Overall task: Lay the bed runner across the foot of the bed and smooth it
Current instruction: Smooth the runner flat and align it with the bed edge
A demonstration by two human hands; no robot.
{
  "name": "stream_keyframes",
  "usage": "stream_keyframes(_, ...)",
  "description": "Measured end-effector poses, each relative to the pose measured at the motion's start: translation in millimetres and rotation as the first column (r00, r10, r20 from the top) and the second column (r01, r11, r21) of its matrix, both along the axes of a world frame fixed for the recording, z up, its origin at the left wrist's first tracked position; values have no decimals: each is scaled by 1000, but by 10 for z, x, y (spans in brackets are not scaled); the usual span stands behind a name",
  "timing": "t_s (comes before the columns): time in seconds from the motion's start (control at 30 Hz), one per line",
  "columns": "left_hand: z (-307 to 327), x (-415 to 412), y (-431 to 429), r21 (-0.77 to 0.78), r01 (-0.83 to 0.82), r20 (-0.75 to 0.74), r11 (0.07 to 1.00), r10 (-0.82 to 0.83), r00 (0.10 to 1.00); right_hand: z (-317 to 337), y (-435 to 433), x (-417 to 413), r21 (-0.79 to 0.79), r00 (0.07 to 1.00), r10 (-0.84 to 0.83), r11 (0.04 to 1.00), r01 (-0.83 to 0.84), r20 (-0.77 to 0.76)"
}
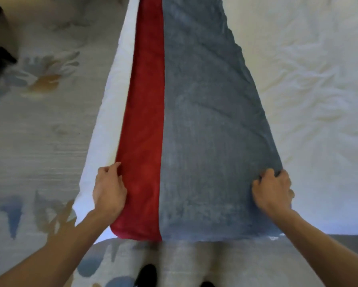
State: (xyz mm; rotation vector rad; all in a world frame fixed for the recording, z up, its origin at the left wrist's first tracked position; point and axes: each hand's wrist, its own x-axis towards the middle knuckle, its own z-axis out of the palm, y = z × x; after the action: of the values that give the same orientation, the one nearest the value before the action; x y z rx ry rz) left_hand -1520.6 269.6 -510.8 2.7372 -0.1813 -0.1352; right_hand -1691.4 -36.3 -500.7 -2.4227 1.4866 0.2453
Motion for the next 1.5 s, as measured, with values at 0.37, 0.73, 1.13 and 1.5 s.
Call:
stream_keyframes(0.37,-95,-106,115,-73,-319,-87,945,312,946,-203,-436,-347,296,873,-433,884,362,226)
stream_keyframes(0.73,-96,-160,373,-49,-278,-101,959,272,957,-165,-331,-581,372,834,-536,807,459,132)
stream_keyframes(1.13,-149,-211,392,-4,-278,-65,961,277,959,-250,-314,-604,332,872,-416,886,325,259)
stream_keyframes(1.5,-154,-282,78,194,132,126,972,-158,979,-262,14,-326,-172,955,262,956,-237,140)
